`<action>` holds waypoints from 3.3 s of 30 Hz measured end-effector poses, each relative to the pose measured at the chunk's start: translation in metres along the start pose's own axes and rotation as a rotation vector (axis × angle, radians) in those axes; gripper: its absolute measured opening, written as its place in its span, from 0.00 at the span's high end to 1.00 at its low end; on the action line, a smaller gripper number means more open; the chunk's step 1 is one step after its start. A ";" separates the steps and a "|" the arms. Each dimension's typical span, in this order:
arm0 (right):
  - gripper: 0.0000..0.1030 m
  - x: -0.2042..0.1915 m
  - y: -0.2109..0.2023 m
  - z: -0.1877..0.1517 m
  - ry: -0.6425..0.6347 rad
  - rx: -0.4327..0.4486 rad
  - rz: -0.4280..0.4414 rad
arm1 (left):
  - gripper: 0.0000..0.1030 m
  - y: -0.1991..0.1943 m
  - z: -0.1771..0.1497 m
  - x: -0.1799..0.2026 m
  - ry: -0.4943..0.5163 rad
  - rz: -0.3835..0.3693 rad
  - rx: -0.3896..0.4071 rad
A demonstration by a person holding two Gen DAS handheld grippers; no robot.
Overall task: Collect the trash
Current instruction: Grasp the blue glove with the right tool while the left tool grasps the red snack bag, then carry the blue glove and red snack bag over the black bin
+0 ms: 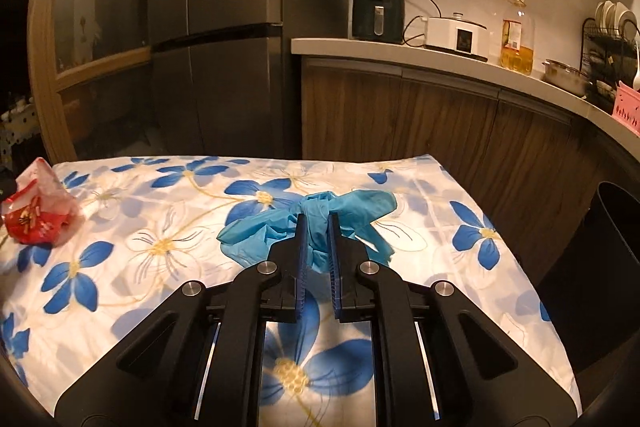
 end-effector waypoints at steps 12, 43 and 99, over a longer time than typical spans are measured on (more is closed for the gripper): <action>0.91 -0.001 -0.019 -0.002 0.001 0.027 0.023 | 0.85 0.018 -0.007 0.000 -0.014 -0.059 -0.066; 0.91 0.058 -0.144 0.013 0.061 0.168 0.082 | 1.00 -0.096 -0.007 0.175 0.250 -0.237 0.123; 0.92 0.374 -0.175 0.070 0.283 0.270 -0.382 | 1.00 -0.111 -0.036 0.575 0.486 -0.636 0.100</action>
Point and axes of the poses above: each gripper's, at about its wrist camera, not at the fingertips, and y roughly the way its jaws point, x to its right, z to its top, the point moved 2 cm from there along y, roughly the way its jaws point, and after that the axes turned 13 degrees about y, right-handed, at the moved point
